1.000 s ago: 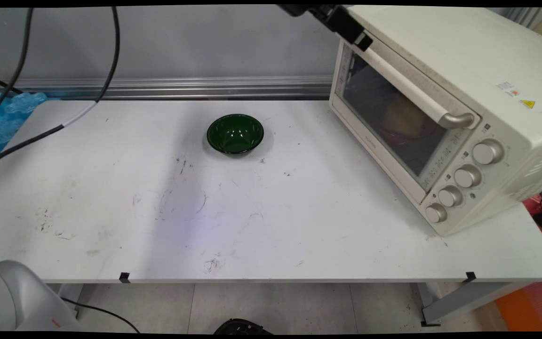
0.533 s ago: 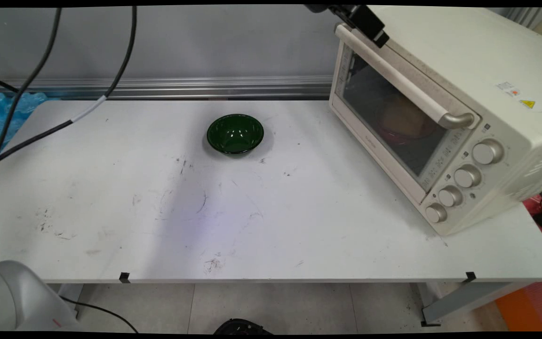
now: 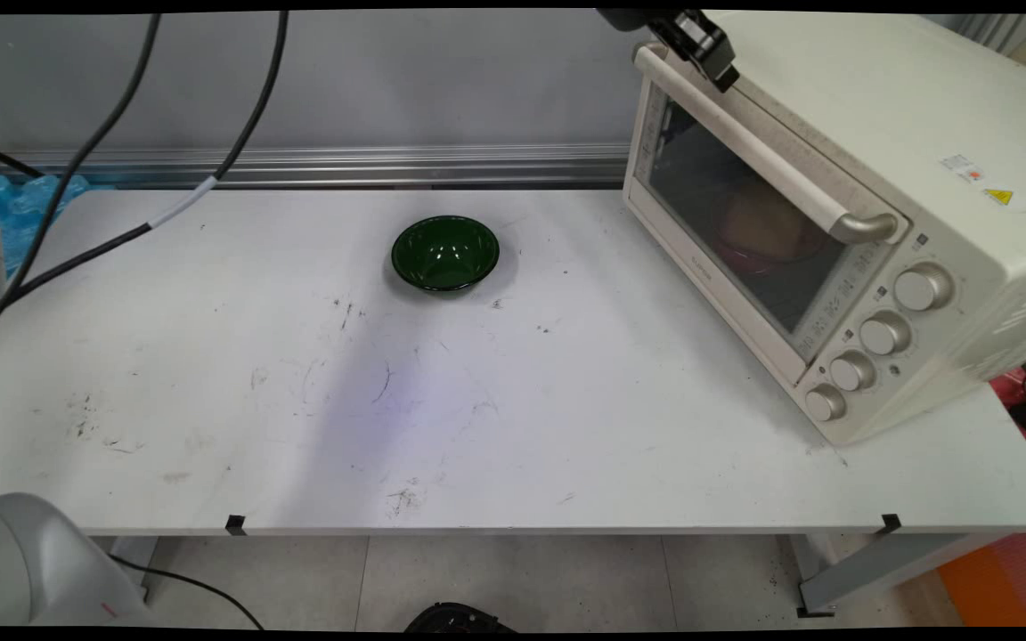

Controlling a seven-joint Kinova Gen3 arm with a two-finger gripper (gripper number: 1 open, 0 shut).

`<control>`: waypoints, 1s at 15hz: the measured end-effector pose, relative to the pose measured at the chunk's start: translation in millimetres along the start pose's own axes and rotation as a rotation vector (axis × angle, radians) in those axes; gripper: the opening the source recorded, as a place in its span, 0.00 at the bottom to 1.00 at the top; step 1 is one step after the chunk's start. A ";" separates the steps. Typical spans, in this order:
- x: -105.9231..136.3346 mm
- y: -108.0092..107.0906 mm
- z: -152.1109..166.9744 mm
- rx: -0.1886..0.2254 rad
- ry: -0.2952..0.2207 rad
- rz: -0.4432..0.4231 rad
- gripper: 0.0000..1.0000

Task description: Open the oven

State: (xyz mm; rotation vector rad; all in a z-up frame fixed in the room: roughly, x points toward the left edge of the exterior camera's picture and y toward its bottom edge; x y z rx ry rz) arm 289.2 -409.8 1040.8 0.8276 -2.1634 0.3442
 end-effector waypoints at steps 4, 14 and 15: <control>7.2 3.6 14.3 0.014 -0.018 0.003 0.00; 19.5 4.5 56.8 0.056 -0.061 -0.013 0.00; 19.6 4.3 59.1 0.058 -0.063 -0.016 0.00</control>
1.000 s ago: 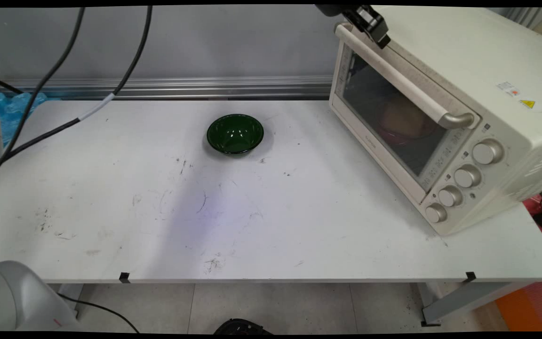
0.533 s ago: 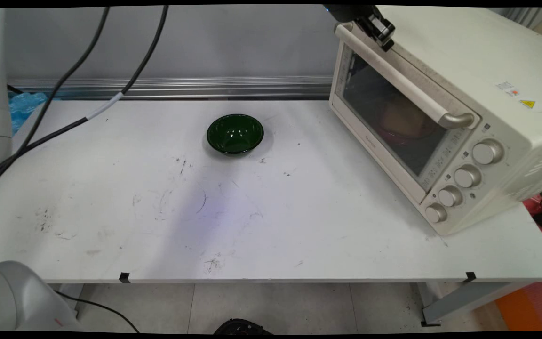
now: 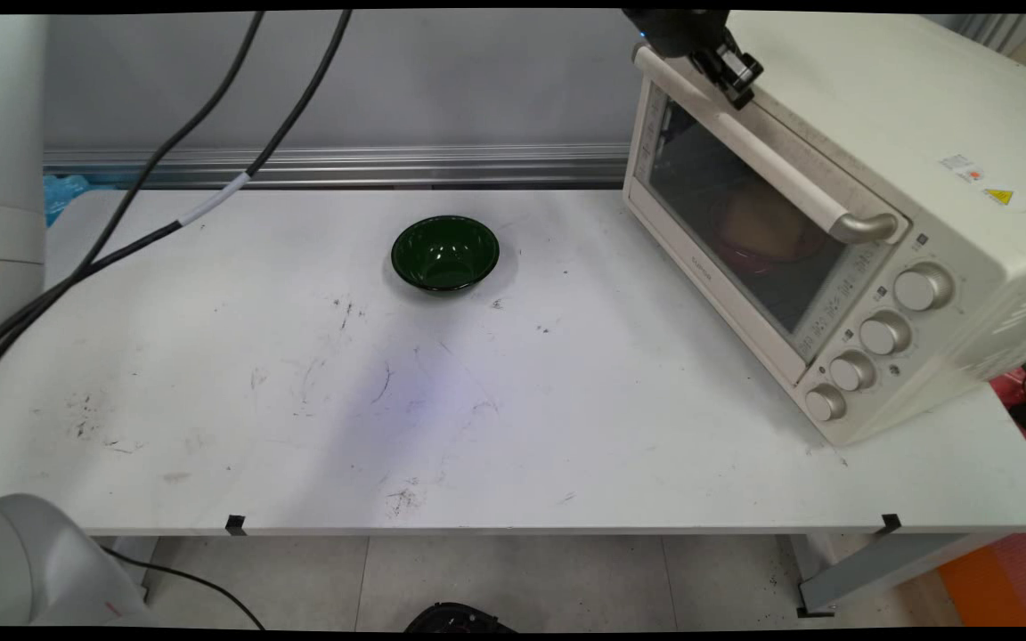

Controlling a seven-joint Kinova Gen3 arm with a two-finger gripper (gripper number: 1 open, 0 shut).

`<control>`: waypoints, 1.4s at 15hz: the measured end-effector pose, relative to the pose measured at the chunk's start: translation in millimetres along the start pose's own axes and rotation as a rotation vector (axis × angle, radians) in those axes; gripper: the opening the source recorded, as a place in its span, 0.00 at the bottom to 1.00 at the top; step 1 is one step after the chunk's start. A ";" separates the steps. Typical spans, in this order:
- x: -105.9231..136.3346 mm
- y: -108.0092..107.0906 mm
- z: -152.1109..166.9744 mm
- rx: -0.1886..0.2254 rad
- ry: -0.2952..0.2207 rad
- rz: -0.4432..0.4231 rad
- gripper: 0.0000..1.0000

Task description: Open the oven

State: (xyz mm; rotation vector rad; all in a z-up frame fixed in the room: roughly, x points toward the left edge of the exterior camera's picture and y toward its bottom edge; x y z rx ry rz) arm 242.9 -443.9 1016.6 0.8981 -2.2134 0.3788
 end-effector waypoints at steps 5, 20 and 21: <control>-1.0 0.0 14.3 0.008 -0.019 -0.019 0.00; -18.0 5.0 23.8 -0.001 -0.081 -0.040 0.00; -20.2 5.6 22.6 -0.003 -0.088 -0.041 0.00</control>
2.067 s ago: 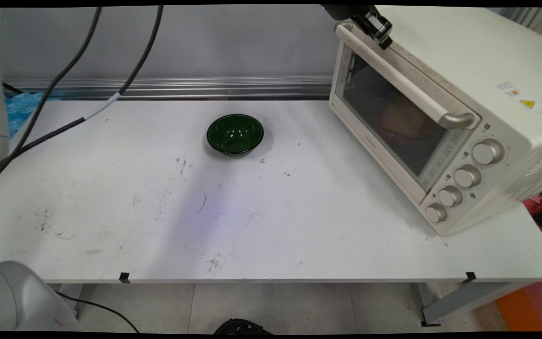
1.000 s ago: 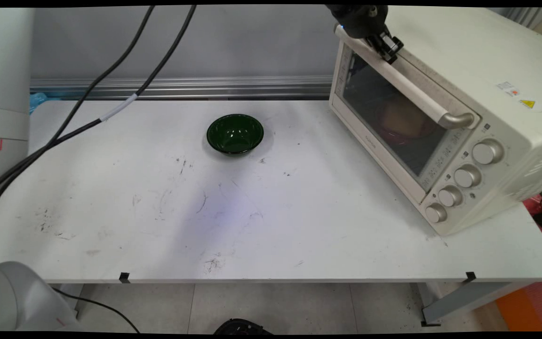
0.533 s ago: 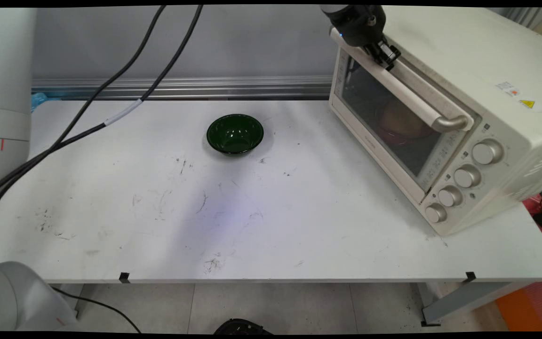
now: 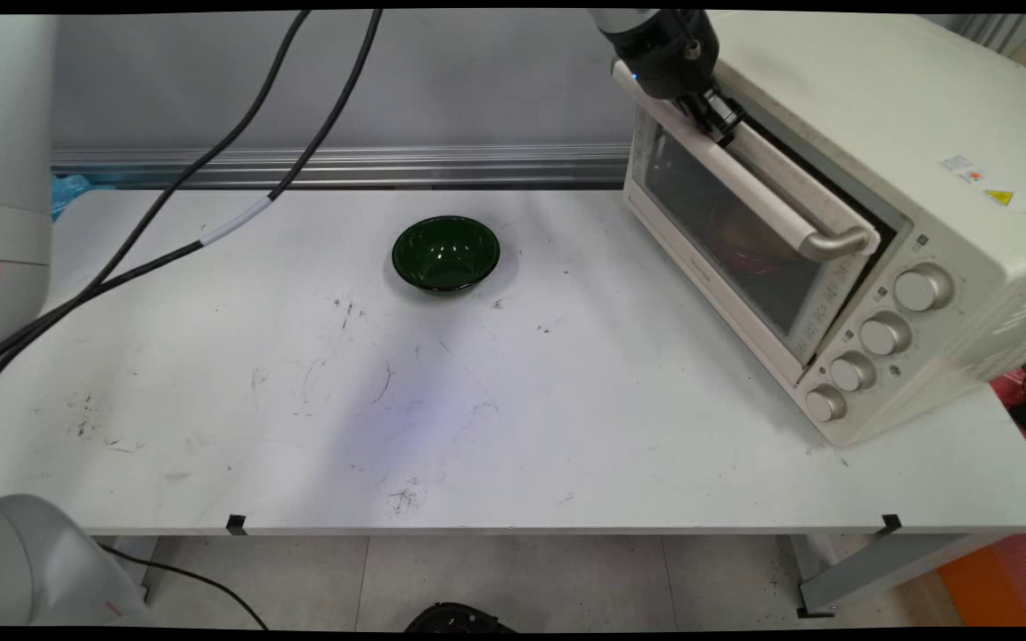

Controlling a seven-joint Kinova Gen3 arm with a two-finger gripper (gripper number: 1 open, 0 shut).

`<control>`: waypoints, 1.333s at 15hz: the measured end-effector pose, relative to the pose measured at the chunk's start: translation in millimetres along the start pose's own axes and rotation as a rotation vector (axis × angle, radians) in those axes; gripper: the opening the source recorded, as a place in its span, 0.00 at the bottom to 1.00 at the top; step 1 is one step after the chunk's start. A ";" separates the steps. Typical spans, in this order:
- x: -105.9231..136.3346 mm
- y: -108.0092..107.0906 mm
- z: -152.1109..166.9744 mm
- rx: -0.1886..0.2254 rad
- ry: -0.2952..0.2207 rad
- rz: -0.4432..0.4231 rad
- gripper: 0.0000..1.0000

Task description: Open the oven

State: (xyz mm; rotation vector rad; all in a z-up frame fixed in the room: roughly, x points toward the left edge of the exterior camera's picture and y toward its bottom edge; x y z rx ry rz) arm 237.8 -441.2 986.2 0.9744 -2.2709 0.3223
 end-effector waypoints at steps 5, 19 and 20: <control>-10.8 1.8 -4.2 -0.003 -0.040 0.004 0.00; -52.5 -1.2 2.0 -0.010 -0.133 0.033 0.00; -55.9 -2.2 2.7 -0.011 -0.135 0.034 0.00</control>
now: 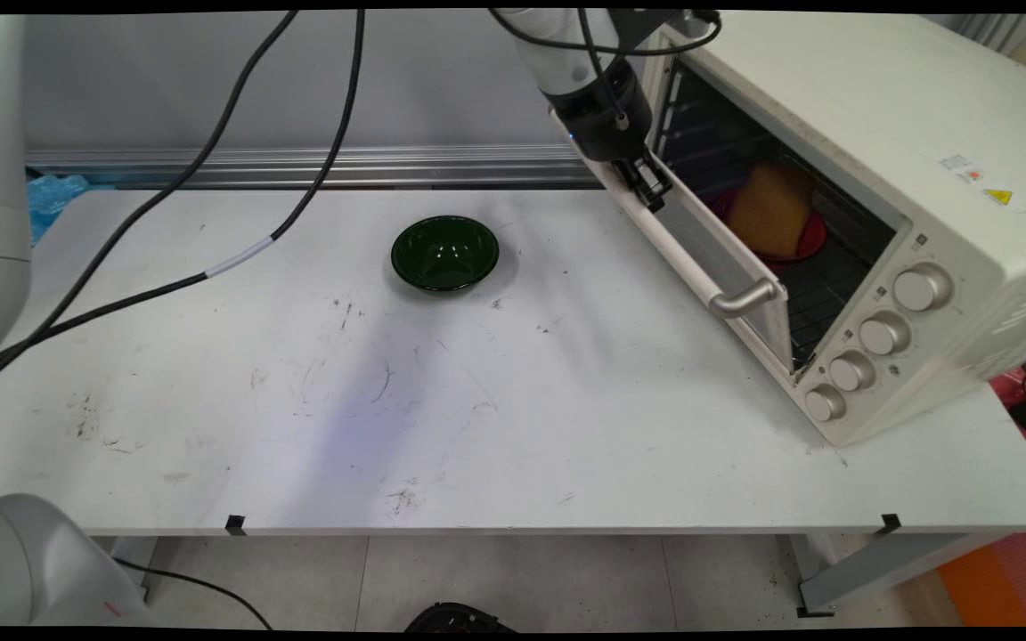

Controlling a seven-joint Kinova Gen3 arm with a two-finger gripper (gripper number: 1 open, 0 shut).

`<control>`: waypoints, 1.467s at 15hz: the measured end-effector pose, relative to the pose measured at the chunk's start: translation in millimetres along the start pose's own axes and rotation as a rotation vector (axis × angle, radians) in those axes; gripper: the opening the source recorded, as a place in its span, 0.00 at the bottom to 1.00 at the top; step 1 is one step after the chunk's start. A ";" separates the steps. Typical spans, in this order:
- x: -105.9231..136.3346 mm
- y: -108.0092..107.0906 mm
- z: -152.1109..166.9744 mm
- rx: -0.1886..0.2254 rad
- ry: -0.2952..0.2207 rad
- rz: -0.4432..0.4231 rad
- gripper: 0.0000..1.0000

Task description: Open the oven

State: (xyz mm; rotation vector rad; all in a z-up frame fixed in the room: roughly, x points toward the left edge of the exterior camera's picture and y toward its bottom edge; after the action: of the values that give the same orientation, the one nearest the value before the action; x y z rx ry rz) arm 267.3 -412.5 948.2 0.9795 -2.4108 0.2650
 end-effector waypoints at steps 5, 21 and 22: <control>-18.3 -3.1 6.1 -0.011 -0.008 -0.008 0.00; -71.3 -19.4 30.1 -0.015 0.026 -0.006 0.00; -74.6 -20.0 31.6 -0.015 0.029 -0.005 0.00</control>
State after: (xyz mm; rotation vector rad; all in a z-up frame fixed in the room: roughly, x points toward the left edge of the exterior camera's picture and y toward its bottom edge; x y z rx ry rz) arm 313.9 -394.2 881.4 0.9690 -2.3803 0.2574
